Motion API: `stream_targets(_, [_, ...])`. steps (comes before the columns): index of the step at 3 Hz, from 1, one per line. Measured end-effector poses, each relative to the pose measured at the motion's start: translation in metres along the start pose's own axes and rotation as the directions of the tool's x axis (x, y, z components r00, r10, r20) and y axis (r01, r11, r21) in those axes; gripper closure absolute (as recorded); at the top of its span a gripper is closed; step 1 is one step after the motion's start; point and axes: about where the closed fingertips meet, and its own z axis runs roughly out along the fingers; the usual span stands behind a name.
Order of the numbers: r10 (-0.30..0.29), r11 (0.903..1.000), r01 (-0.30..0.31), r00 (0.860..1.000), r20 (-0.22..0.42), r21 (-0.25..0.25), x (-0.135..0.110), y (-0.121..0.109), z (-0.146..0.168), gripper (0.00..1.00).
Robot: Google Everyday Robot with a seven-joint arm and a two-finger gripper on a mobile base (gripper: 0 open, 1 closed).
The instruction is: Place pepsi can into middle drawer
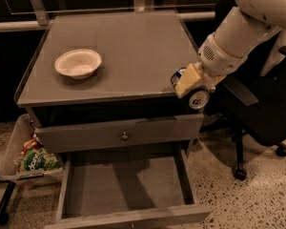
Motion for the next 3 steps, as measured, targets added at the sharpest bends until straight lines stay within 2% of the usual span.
stream_targets(1, [-0.001, 1.0, 0.001, 1.0, 0.003, 0.0, -0.001, 0.0, -0.001, 1.0])
stream_targets(2, [0.016, 0.9998, -0.016, 1.0, -0.002, -0.016, 0.013, 0.003, 0.005, 1.0])
stream_targets(3, [0.098, 0.9936, -0.098, 0.995, -0.003, -0.057, 0.046, 0.017, 0.021, 1.0])
